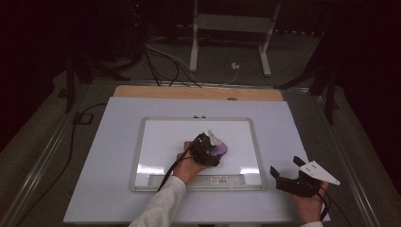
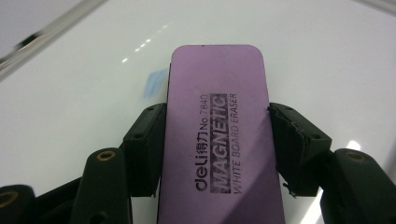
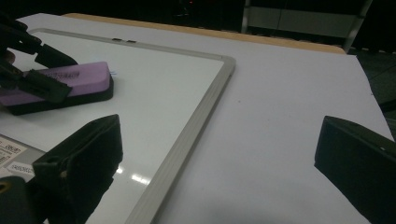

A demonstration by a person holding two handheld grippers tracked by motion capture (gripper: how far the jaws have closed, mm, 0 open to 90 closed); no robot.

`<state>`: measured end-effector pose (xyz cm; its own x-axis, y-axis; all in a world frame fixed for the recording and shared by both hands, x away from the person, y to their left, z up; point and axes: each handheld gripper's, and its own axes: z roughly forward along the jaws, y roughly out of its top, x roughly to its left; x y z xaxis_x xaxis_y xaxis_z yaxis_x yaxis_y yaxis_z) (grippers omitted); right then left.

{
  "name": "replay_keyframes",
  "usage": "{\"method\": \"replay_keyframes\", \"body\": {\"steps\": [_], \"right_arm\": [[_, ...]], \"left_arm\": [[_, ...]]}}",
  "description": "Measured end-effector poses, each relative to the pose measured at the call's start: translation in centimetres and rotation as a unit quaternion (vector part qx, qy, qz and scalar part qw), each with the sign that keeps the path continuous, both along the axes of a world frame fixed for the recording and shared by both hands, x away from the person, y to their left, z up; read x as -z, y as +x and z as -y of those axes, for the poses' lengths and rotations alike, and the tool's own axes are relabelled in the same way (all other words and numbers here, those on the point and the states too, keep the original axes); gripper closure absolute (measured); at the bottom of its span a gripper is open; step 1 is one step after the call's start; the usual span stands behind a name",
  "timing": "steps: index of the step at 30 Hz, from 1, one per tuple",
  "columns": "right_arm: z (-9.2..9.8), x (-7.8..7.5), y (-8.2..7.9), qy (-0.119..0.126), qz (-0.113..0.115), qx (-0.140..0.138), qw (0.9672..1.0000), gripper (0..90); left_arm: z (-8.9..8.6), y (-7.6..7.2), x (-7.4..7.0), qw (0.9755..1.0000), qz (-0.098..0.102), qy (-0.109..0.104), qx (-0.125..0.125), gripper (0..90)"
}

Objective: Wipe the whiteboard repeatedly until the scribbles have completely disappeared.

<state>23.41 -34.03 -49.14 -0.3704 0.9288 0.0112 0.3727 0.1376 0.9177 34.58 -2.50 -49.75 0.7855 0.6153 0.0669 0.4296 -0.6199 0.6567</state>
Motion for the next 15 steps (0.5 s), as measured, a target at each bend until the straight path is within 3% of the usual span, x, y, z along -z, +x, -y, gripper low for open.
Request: {"method": "replay_keyframes", "body": {"steps": [3,7,10,12,15], "right_arm": [[0.1,0.0,0.0,0.002,0.0,0.002,1.0,1.4],[0.2,0.0,-0.1,0.003,0.0,0.002,1.0,1.3],[0.2,0.0,-0.1,0.003,0.0,0.003,1.0,1.4],[0.3,0.0,-0.1,0.003,0.0,0.003,1.0,1.3],[0.2,0.0,0.0,0.003,0.0,0.003,1.0,1.3]], "left_arm": [[-0.2,0.3,0.0,0.9998,0.001,0.006,-0.016,41.6],[-1.0,1.1,-0.1,0.9983,0.007,0.014,-0.056,41.6],[-2.2,2.1,-0.1,0.9949,0.01,0.025,-0.098,41.6],[-3.2,3.0,-0.1,0.991,0.008,0.027,-0.131,41.6],[-3.9,3.9,-0.1,0.9871,-0.003,0.016,-0.159,41.6]]}}
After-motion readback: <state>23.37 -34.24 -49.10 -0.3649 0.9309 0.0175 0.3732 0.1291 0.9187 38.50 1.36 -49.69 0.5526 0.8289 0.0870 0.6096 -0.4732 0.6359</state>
